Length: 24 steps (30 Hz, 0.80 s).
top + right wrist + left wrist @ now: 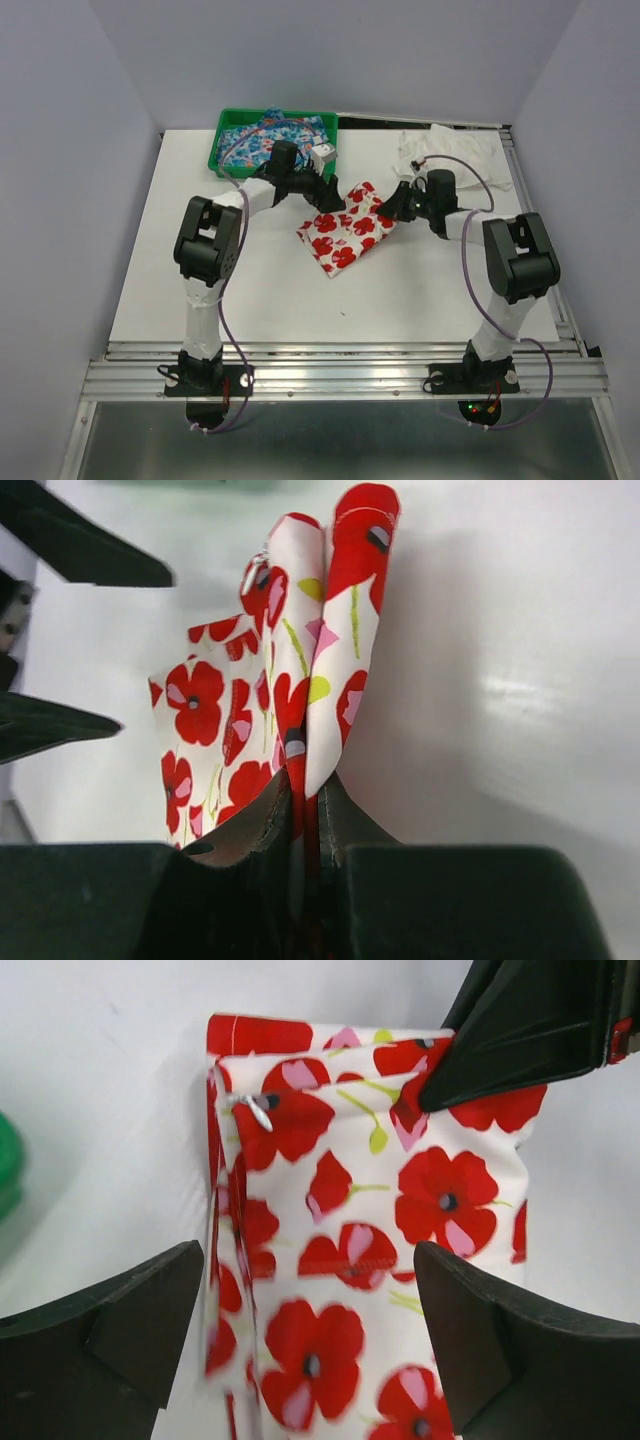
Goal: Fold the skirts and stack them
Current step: Neatly place the folded skirt to the corner
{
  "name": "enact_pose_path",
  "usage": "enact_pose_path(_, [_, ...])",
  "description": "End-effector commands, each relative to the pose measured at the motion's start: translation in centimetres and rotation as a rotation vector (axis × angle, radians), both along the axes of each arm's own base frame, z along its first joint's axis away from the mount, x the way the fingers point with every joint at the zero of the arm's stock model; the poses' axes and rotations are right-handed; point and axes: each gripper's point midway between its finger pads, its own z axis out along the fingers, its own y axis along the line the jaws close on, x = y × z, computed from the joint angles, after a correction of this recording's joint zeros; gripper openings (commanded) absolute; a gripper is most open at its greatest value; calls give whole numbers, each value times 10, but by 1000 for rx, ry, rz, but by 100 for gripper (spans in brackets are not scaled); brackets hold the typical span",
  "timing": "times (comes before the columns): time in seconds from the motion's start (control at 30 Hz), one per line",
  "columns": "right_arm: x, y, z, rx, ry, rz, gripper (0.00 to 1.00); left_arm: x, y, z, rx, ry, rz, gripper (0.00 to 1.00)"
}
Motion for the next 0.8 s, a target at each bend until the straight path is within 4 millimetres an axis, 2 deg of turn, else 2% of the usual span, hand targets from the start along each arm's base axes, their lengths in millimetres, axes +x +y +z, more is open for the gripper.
enact_pose_path(0.0, [36, -30, 42, -266, -200, -67, 1, 20, 29, 110, 42, -292, 120, 99])
enact_pose_path(0.17, [56, -45, 57, -405, -276, -71, 1, 4, 49, 129, 78, -335, 177, 99])
enact_pose_path(0.2, [60, -48, 59, -425, -287, -79, 1, -1, 52, 141, 70, -357, 180, 99])
enact_pose_path(0.23, [68, -49, 64, -446, -303, -76, 1, -6, 54, 138, 75, -345, 179, 99])
enact_pose_path(0.3, [80, -57, 69, -476, -320, -98, 1, -11, 59, 147, 72, -354, 199, 99])
enact_pose_path(0.37, [94, -62, 69, -493, -331, -113, 1, -17, 61, 145, 68, -335, 205, 99])
enact_pose_path(0.4, [106, -61, 83, -491, -367, -123, 1, -21, 62, 150, 60, -341, 203, 99])
enact_pose_path(0.43, [113, -65, 87, -497, -379, -132, 1, -23, 62, 150, 56, -343, 205, 99])
enact_pose_path(0.47, [121, -65, 84, -504, -381, -135, 1, -27, 63, 144, 55, -326, 207, 99])
enact_pose_path(0.5, [132, -64, 101, -500, -422, -147, 1, -30, 64, 146, 51, -329, 211, 99])
enact_pose_path(0.6, [157, -74, 116, -501, -458, -188, 1, -36, 66, 141, 51, -319, 211, 99])
enact_pose_path(0.77, [183, -83, 134, -494, -508, -224, 1, -42, 68, 133, 52, -300, 214, 99])
